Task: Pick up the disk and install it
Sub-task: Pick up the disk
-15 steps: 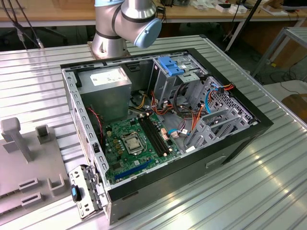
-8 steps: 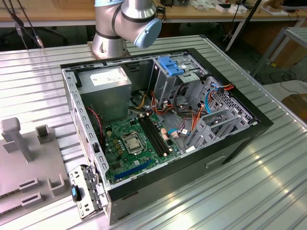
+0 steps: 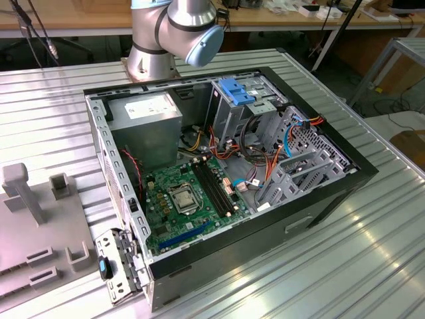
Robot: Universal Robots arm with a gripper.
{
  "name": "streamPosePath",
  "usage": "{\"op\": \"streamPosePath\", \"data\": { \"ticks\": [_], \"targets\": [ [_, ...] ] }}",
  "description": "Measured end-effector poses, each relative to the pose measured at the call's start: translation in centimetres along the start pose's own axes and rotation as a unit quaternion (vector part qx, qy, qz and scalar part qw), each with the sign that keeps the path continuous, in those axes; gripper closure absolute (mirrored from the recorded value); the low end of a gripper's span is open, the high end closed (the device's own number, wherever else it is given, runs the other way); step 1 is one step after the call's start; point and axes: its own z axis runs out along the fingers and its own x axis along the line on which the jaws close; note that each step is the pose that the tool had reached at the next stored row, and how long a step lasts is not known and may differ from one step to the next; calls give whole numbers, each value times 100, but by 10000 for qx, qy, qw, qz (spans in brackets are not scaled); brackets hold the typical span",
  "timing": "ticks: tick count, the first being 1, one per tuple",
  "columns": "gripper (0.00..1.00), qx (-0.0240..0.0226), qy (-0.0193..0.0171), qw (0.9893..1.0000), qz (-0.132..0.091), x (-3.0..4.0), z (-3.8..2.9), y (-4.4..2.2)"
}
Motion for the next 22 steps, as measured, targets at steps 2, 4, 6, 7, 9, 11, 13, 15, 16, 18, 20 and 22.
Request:
{"op": "streamPosePath", "data": {
  "ticks": [2, 4, 6, 7, 9, 11, 13, 15, 16, 18, 20, 22],
  "targets": [
    [64, 1, 0, 10000, 0, 0, -82, -1],
    [64, 0, 0, 10000, 1, 0, -85, -1],
    [64, 1, 0, 10000, 0, 0, -85, -1],
    [64, 2, 0, 10000, 0, 0, -85, -1],
    [64, 2, 0, 10000, 0, 1, -84, -29],
    [64, 1, 0, 10000, 0, 3, -84, -76],
    [64, 2, 0, 10000, 0, 4, -83, -132],
    [64, 55, 2, 10000, 1, 5, -83, -167],
    [64, 129, 4, 9999, 1, 6, -82, -179],
    [64, 188, 6, 9998, 1, 6, -83, -183],
    [64, 192, 6, 9998, 5, 6, -81, -205],
    [64, 192, 7, 9998, 17, 8, -79, -250]
  ]
}}
